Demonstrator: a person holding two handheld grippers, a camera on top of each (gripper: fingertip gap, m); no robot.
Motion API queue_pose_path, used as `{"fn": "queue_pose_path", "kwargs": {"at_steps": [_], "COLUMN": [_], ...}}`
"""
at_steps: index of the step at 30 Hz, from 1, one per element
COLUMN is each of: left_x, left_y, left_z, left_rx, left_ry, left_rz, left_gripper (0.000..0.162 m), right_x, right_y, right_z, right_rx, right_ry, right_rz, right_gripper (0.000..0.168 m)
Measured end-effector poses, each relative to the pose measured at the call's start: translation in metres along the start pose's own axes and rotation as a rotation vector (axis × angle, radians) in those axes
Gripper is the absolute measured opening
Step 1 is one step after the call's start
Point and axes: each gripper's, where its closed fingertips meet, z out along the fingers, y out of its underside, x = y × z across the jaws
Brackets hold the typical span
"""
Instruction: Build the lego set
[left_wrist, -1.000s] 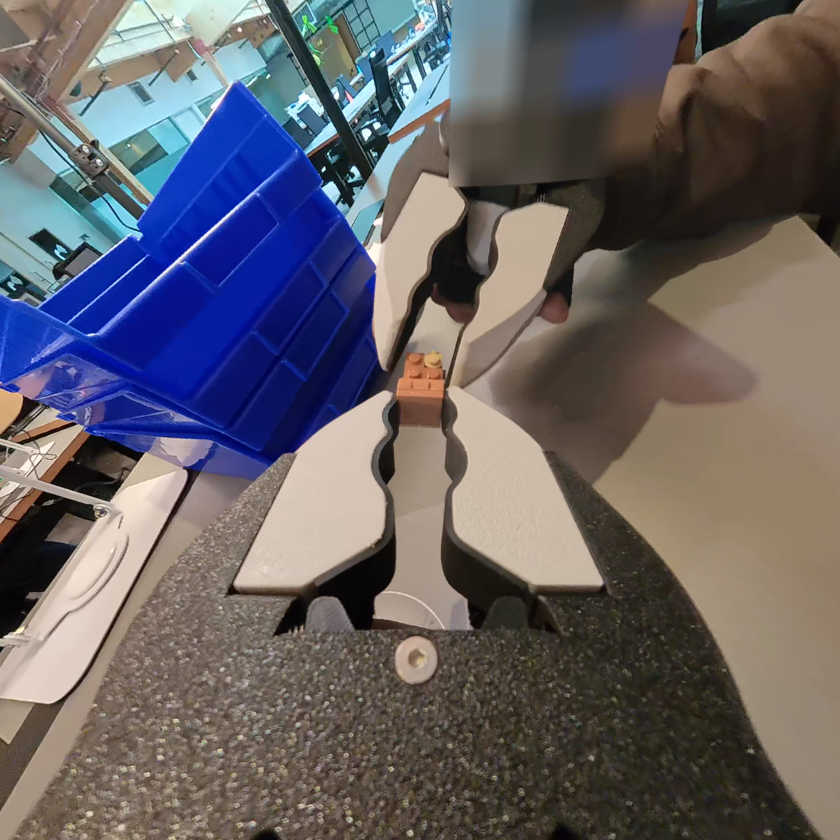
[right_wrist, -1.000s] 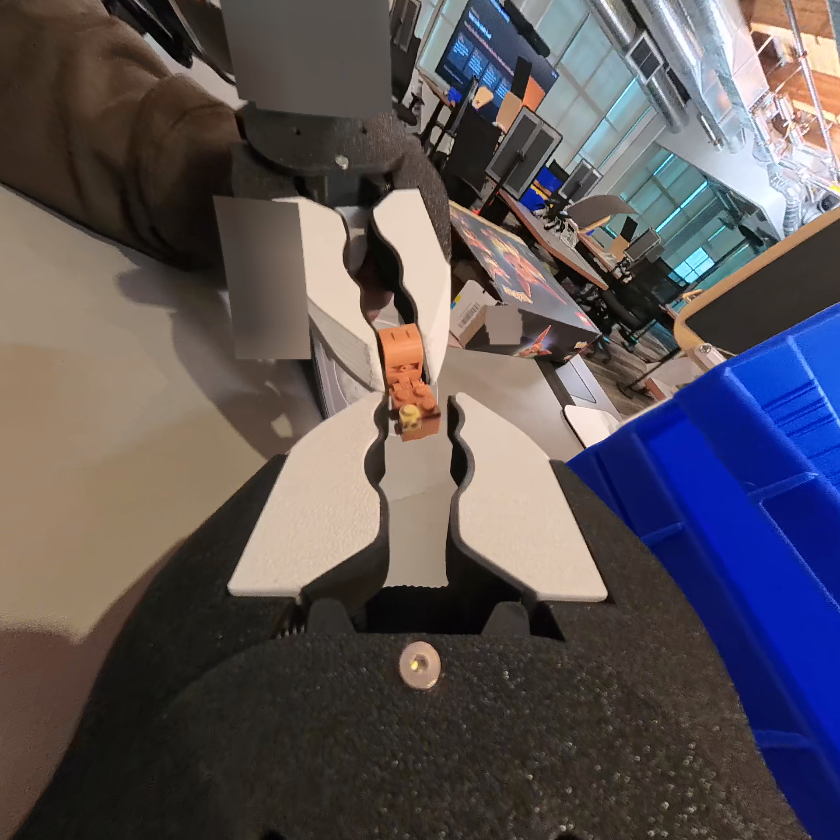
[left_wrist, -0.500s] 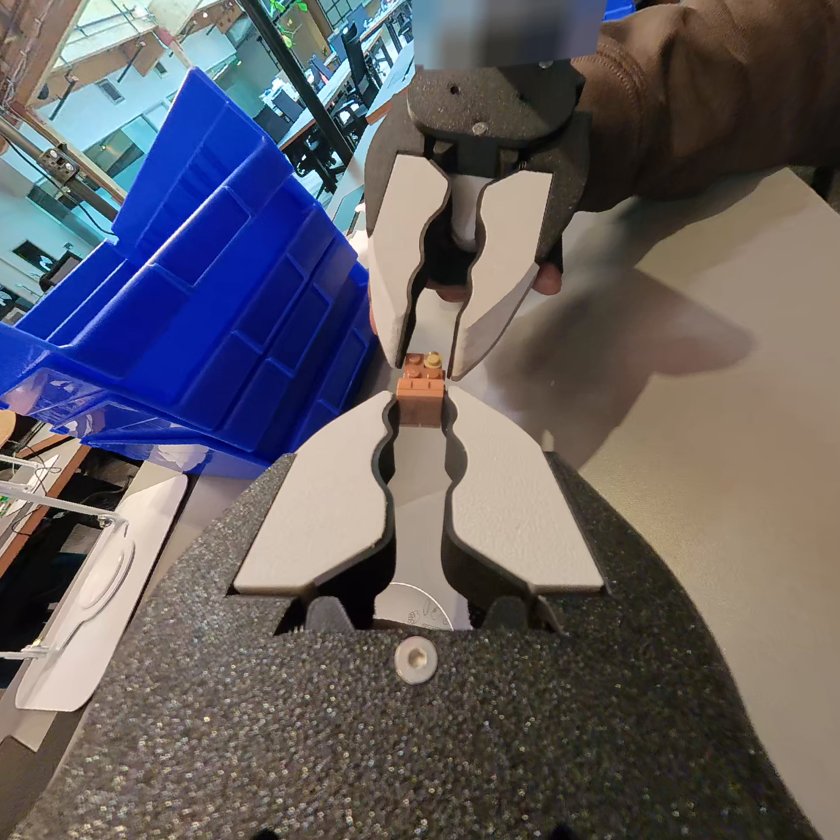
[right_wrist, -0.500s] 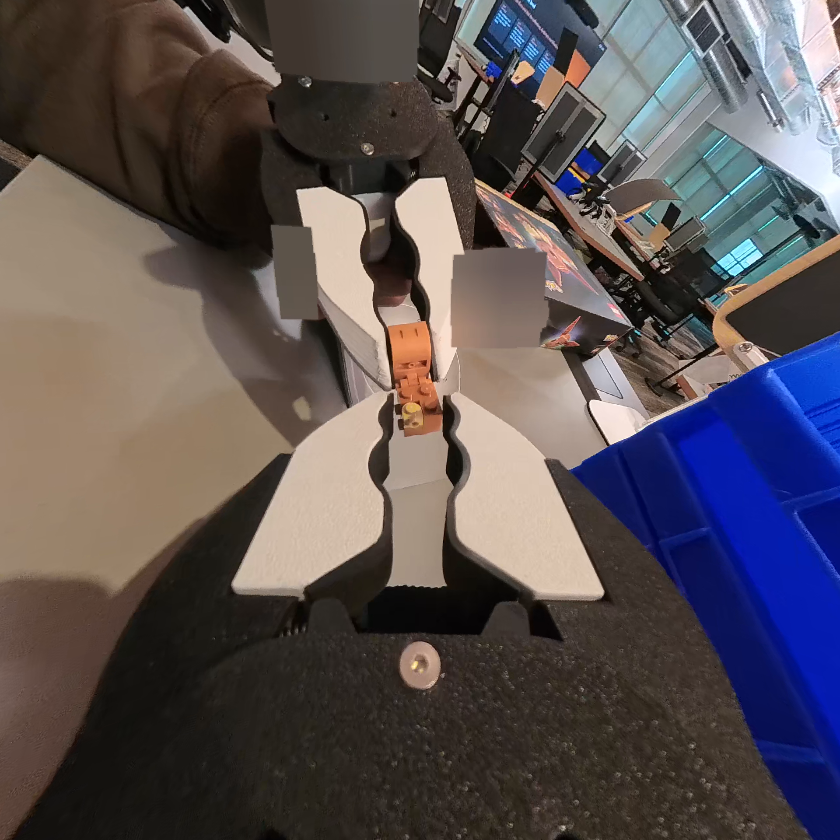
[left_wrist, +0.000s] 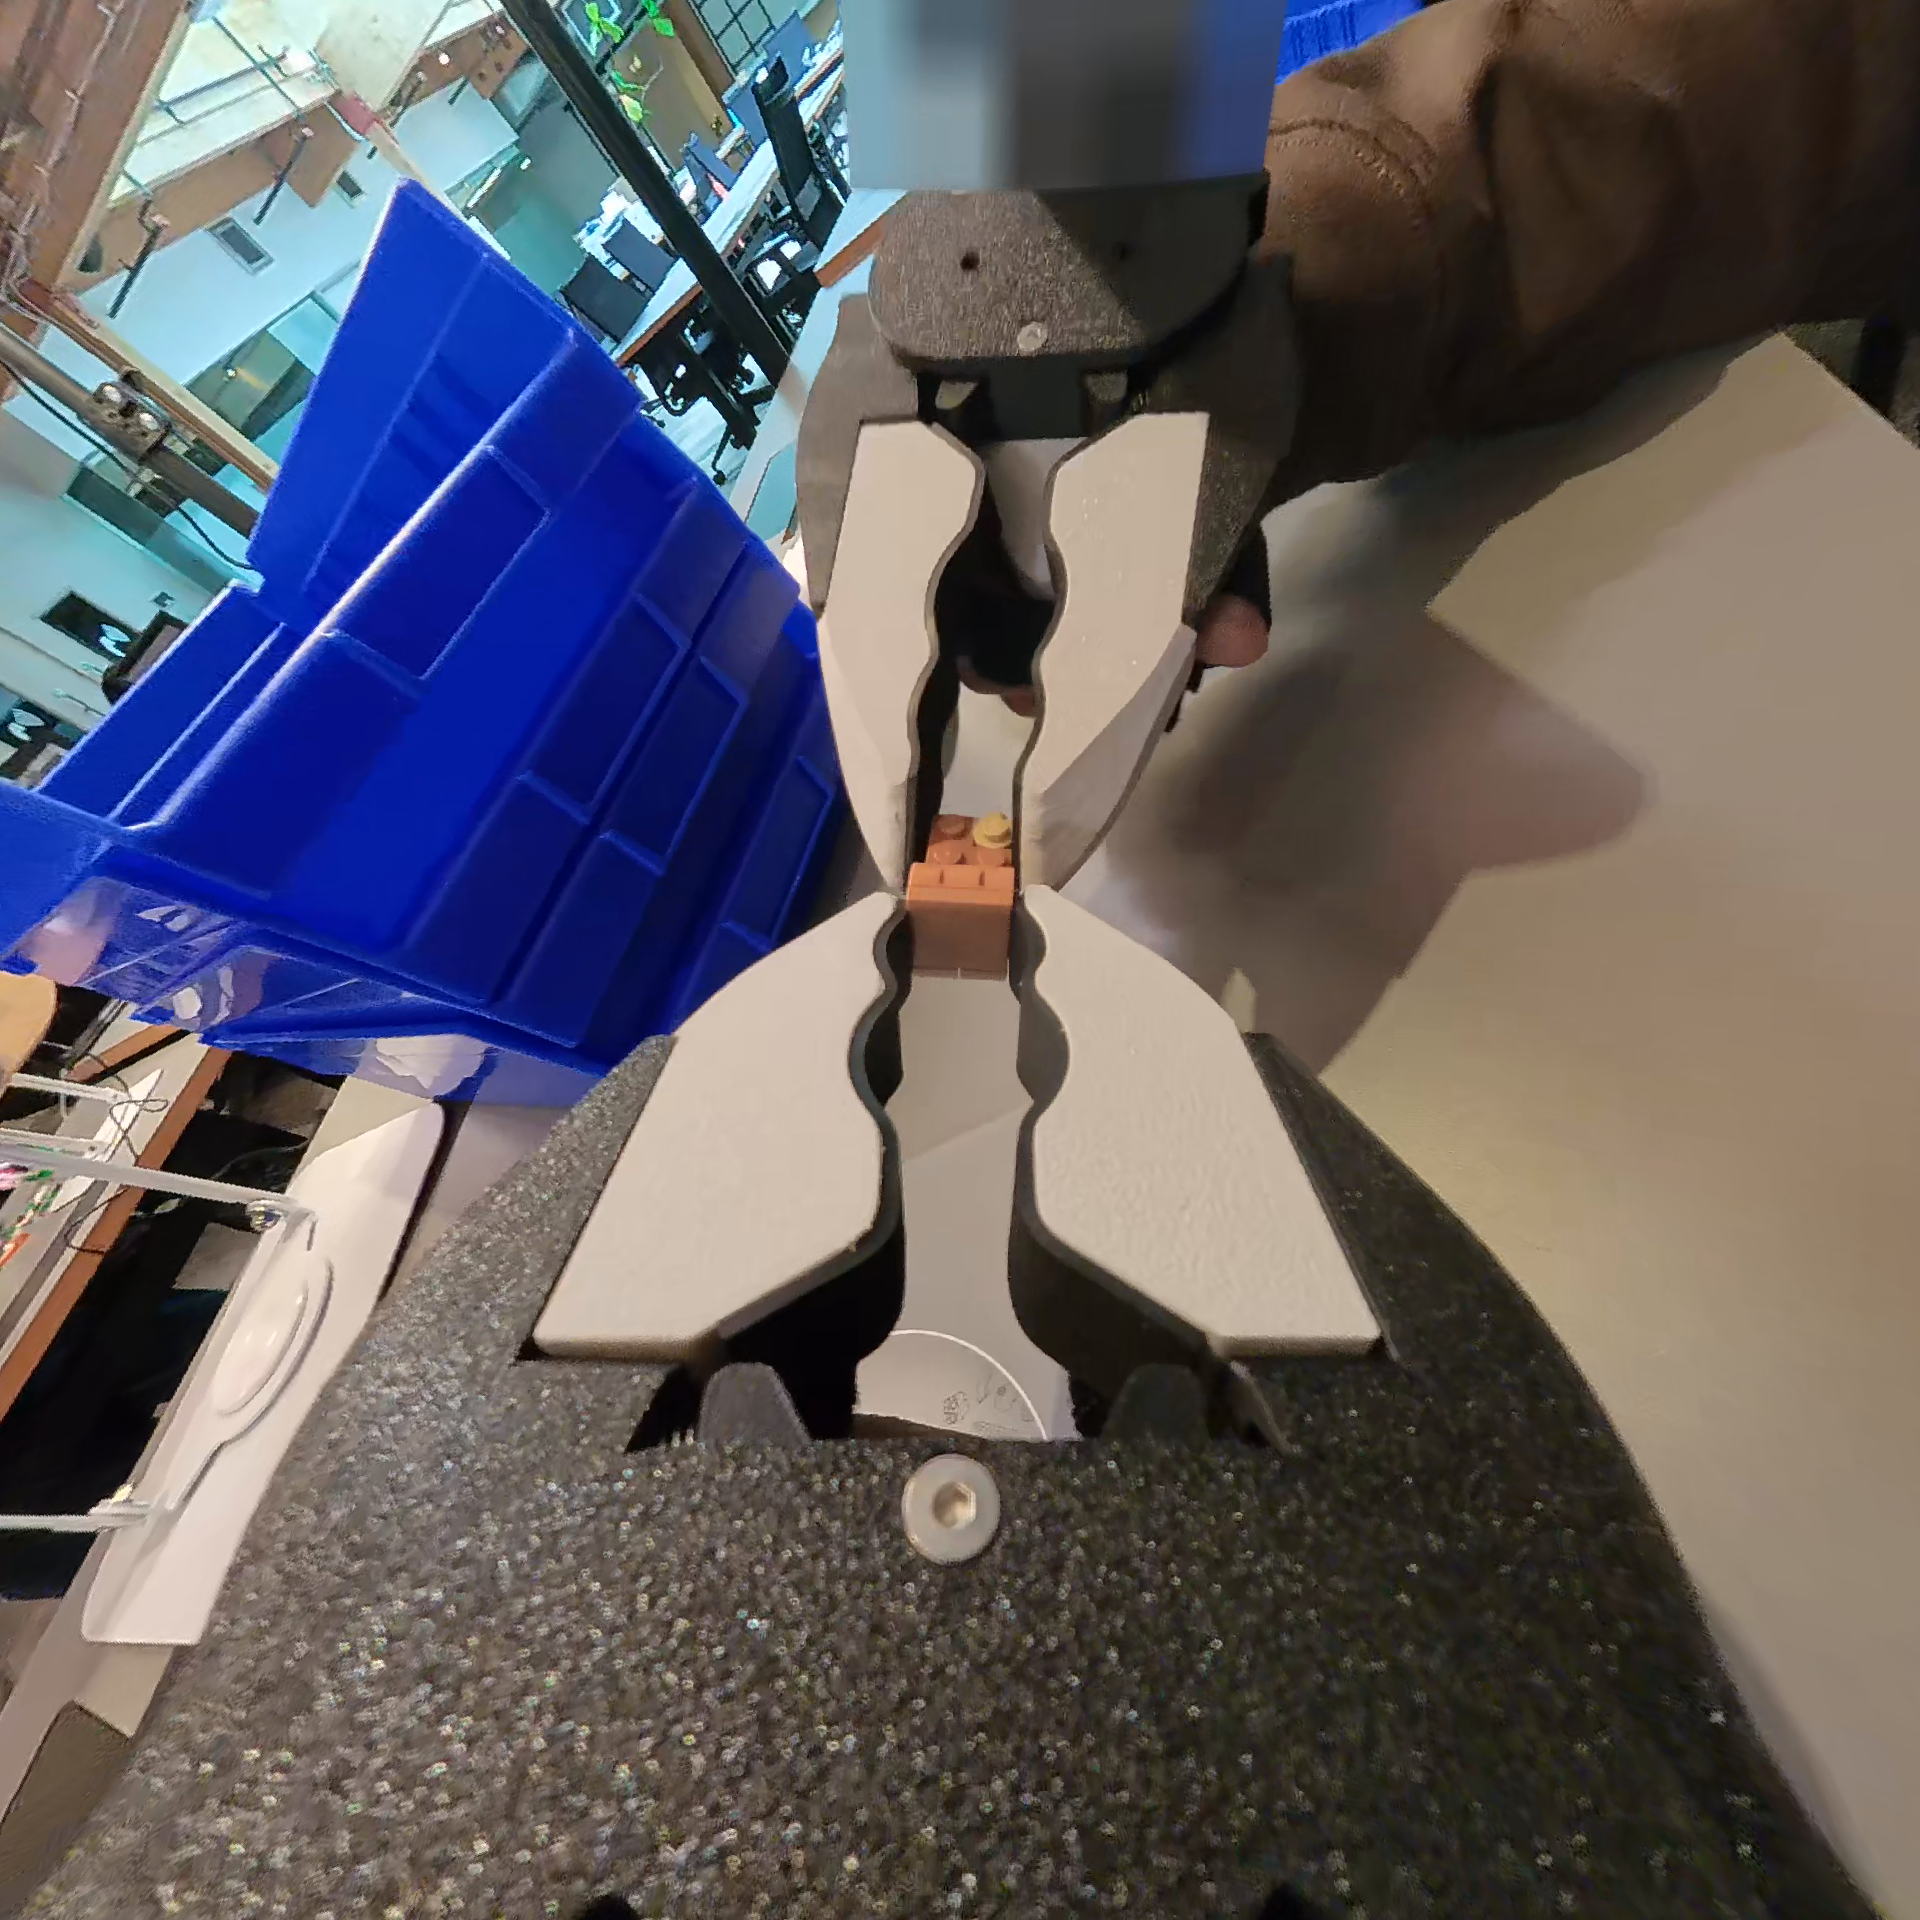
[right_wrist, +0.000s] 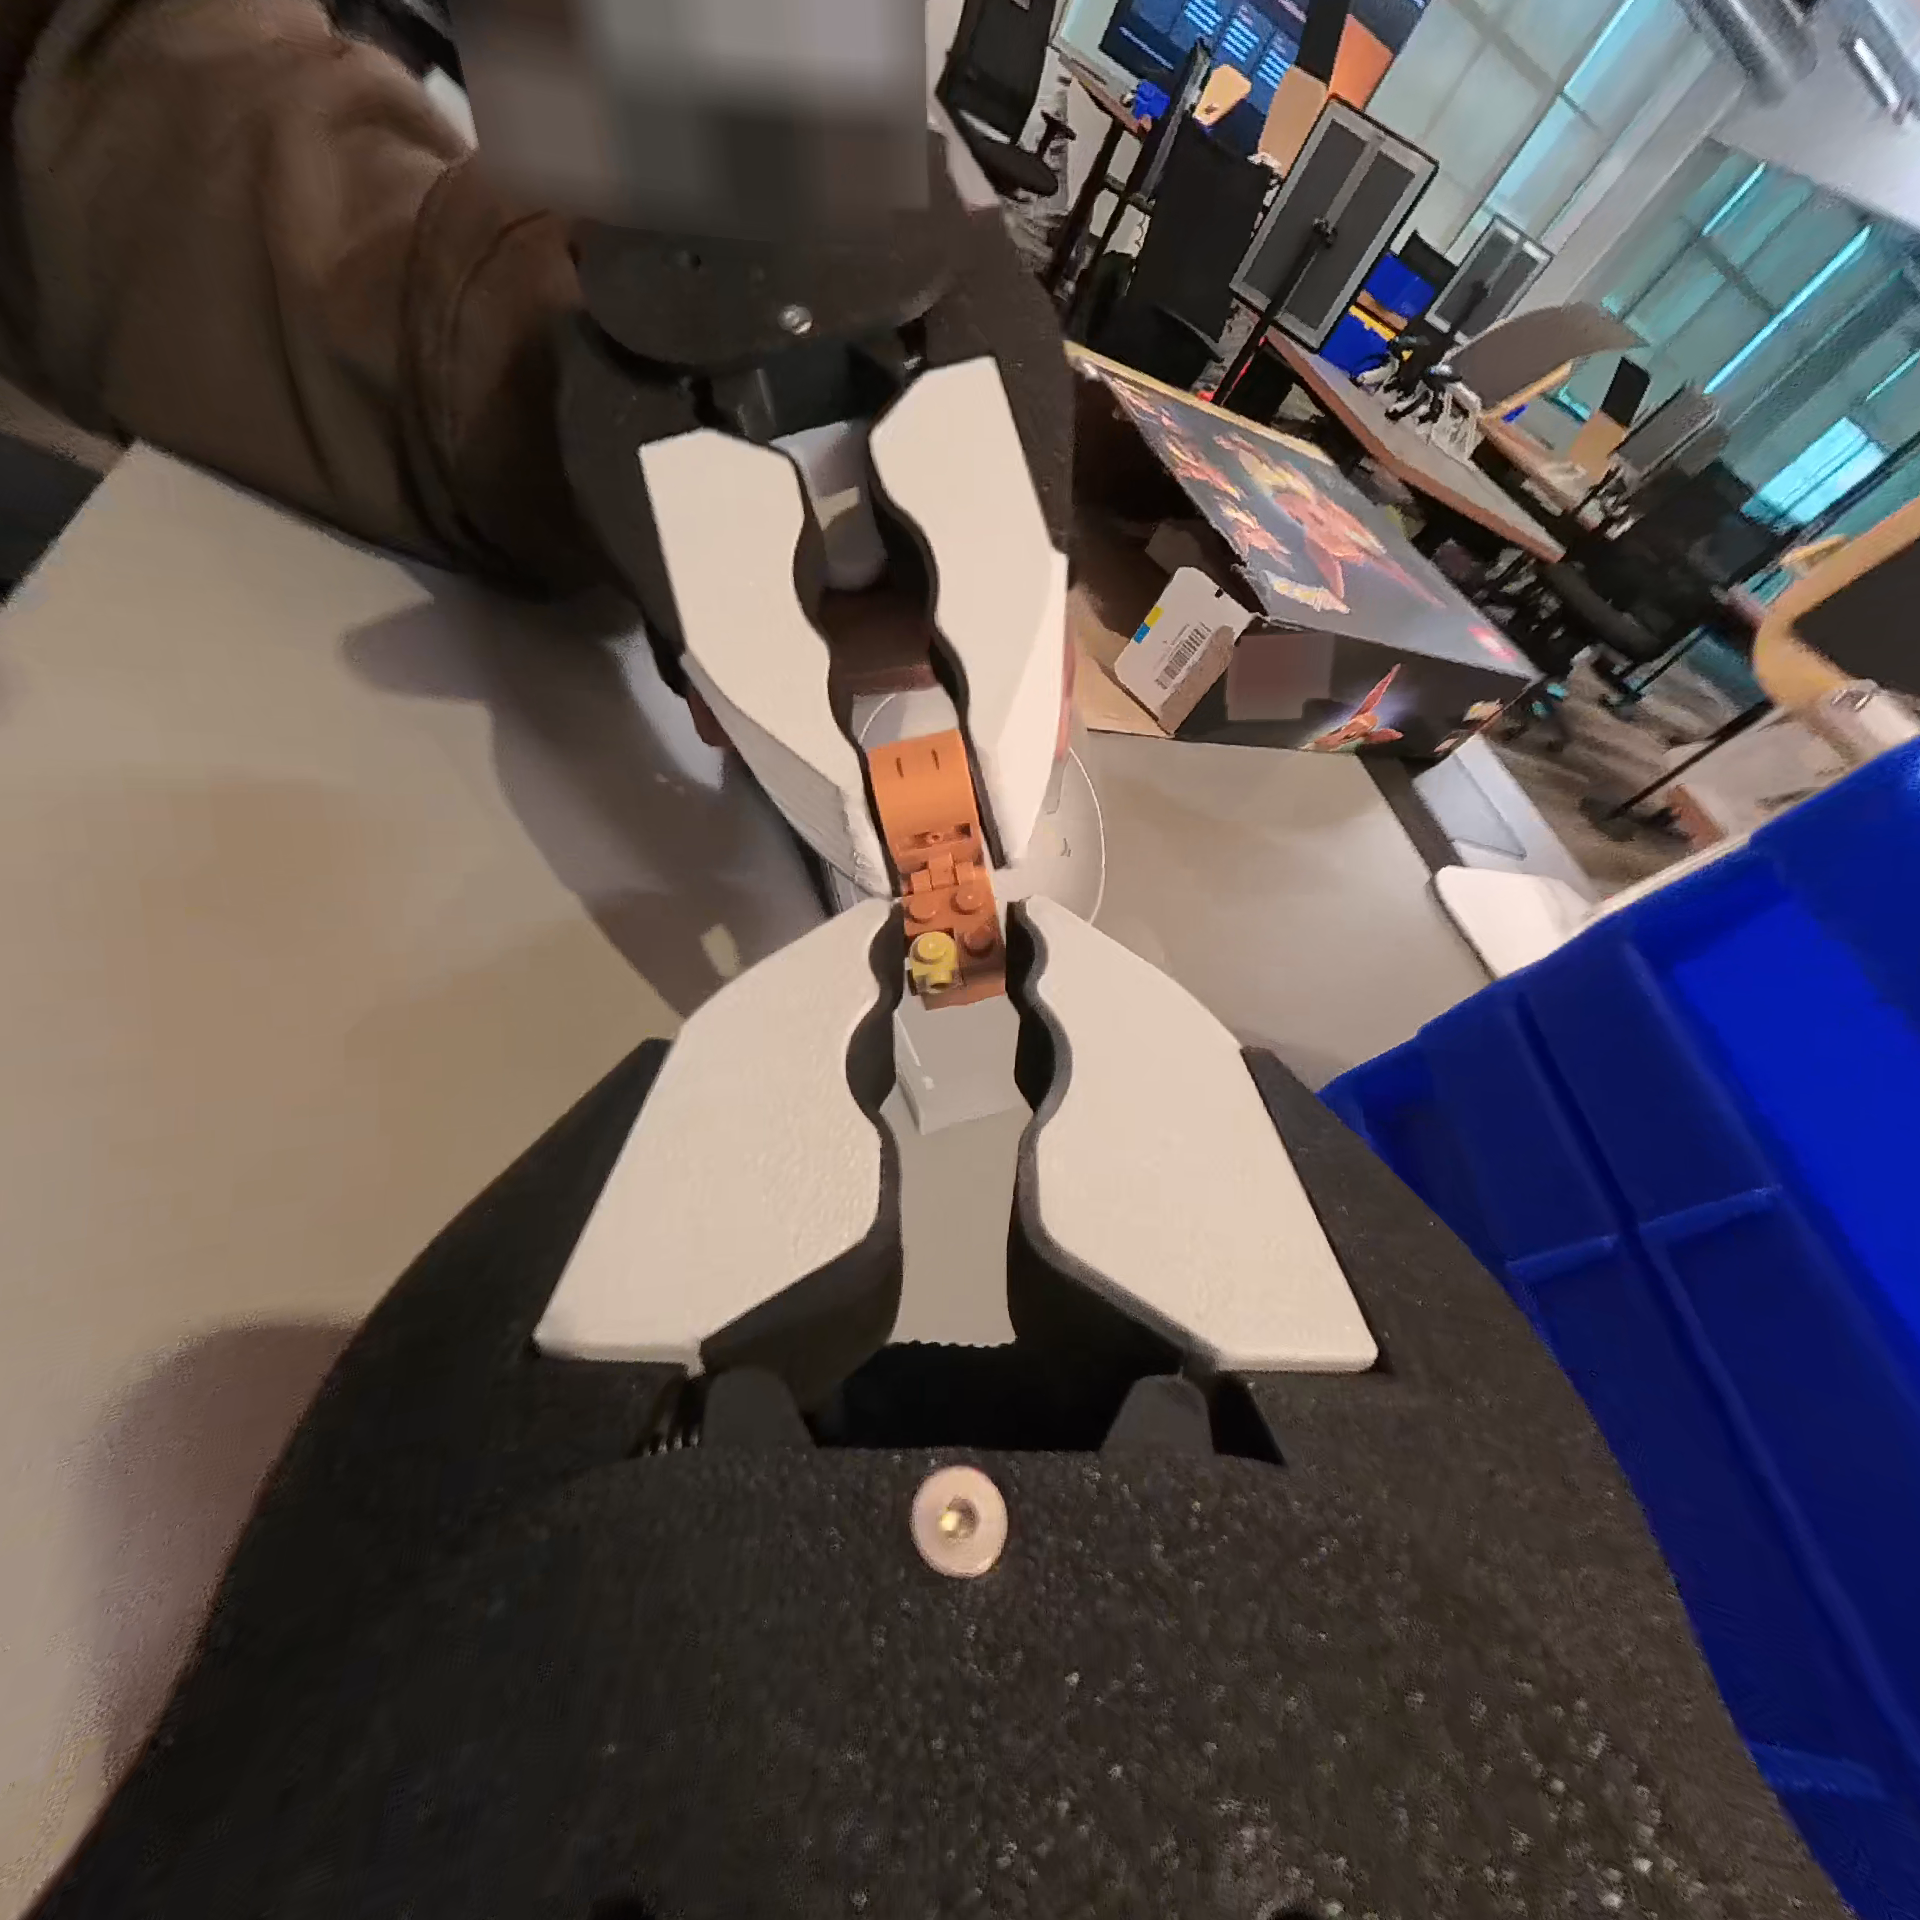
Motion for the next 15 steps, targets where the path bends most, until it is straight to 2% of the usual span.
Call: {"fn": "queue_pose_path", "kwargs": {"at_steps": [7, 12, 15], "left_x": [-0.010, -0.010, -0.012], "left_y": [-0.007, -0.011, -0.011], "left_z": [-0.005, -0.006, -0.007], "left_rx": [0.043, 0.063, 0.066], "left_ry": [-0.073, -0.089, -0.107], "left_rz": [0.030, 0.045, 0.044], "left_gripper": [0.017, 0.017, 0.017], "right_x": [0.004, 0.004, 0.006], "right_y": [-0.006, -0.009, -0.009], "right_z": [0.001, 0.000, 0.000], "right_rx": [0.083, 0.111, 0.109], "right_ry": [-0.082, -0.115, -0.082], "right_rz": [0.288, 0.346, 0.312], "right_gripper": [0.018, 0.017, 0.018]}}
